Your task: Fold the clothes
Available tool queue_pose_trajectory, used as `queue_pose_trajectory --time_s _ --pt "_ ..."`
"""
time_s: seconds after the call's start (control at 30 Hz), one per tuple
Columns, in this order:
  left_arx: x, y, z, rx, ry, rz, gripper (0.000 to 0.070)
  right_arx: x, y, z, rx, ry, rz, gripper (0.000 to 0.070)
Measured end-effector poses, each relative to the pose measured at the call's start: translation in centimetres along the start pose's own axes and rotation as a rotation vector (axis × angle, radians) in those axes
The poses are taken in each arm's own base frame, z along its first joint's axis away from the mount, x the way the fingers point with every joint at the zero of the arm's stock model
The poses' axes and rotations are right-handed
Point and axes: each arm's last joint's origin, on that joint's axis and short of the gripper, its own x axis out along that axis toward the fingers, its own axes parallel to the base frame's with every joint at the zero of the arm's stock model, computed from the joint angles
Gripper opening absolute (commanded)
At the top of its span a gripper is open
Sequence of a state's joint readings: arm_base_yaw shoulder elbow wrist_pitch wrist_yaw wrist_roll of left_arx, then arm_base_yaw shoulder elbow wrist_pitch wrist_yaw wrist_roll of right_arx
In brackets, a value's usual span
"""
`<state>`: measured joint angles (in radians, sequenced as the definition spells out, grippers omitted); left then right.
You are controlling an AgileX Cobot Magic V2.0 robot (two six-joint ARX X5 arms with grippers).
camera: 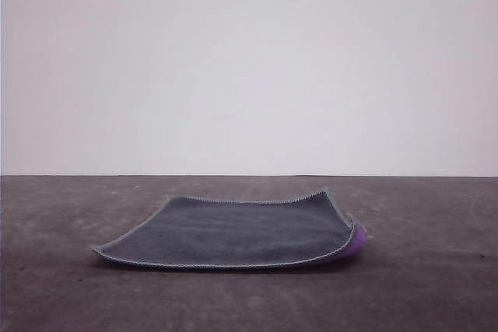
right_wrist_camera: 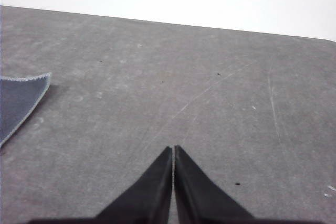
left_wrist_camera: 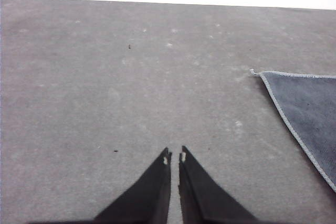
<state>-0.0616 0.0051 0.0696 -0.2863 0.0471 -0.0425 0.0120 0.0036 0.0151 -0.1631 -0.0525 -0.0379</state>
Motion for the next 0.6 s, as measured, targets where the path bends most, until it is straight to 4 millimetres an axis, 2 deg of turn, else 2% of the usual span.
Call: queue_pose_trajectory --time_s 0.6 --pt "0.08 -0.05 0.03 -0.001 -0.017 -0.02 0.0021 0.0 0.01 -0.01 0.047 0.001 0.005 0.0"
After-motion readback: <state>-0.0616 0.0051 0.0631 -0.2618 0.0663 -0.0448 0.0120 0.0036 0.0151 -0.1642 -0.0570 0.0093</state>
